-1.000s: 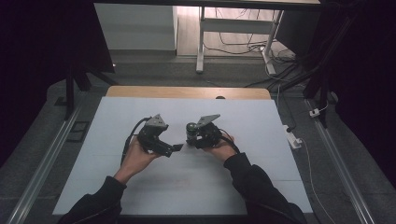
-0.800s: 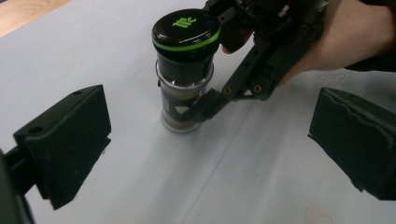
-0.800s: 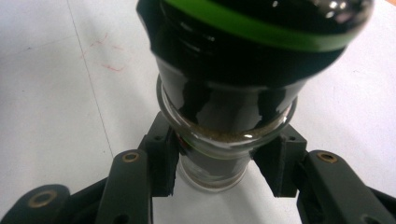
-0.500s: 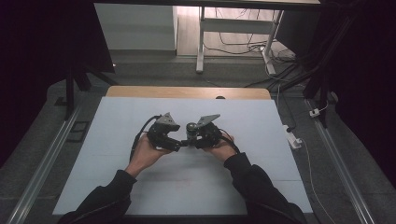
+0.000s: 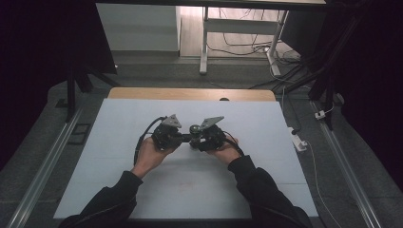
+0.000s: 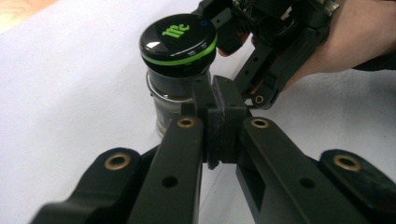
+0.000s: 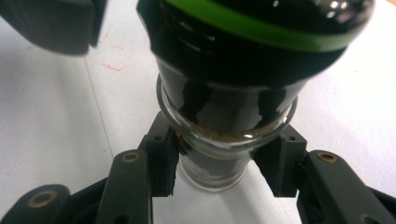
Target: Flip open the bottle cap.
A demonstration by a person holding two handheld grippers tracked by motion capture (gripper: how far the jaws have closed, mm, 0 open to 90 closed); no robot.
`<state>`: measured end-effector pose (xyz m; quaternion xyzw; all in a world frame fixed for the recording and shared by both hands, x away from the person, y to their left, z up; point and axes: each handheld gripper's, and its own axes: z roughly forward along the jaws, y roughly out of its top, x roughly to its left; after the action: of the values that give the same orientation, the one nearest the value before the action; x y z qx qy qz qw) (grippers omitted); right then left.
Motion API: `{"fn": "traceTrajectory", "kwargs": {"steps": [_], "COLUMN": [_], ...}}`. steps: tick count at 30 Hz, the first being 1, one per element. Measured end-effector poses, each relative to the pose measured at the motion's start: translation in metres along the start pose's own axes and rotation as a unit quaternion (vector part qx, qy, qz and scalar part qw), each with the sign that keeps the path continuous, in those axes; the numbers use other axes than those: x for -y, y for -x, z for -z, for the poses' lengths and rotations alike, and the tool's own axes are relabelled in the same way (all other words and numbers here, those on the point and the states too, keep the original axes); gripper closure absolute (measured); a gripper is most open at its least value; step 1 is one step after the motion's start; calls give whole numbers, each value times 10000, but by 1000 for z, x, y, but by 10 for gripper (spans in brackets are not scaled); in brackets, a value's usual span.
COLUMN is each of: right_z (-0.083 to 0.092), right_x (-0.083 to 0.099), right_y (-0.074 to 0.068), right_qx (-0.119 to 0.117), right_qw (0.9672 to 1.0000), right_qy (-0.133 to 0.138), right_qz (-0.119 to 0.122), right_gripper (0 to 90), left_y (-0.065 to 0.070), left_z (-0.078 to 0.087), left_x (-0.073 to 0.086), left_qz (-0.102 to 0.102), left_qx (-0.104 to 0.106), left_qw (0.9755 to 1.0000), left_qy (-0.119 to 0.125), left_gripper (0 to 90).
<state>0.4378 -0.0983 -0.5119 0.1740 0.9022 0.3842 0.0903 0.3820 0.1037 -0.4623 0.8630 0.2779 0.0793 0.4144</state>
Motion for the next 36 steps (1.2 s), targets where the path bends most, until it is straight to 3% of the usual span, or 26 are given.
{"fn": "traceTrajectory", "kwargs": {"steps": [21,36], "right_z": [0,0], "right_x": [1,1], "right_y": [0,0], "right_qx": [3,-12], "right_qw": [10000,10000], "right_qy": [13,27], "right_qz": [-57,-73], "right_gripper": [534,534], "left_y": [-3,-14], "left_z": [-2,1], "left_x": [-13,-20], "left_qz": [157,314], "left_qx": [-52,-118], "left_qw": [9998,9993], "left_qy": [82,140], "left_gripper": [892,892]}}
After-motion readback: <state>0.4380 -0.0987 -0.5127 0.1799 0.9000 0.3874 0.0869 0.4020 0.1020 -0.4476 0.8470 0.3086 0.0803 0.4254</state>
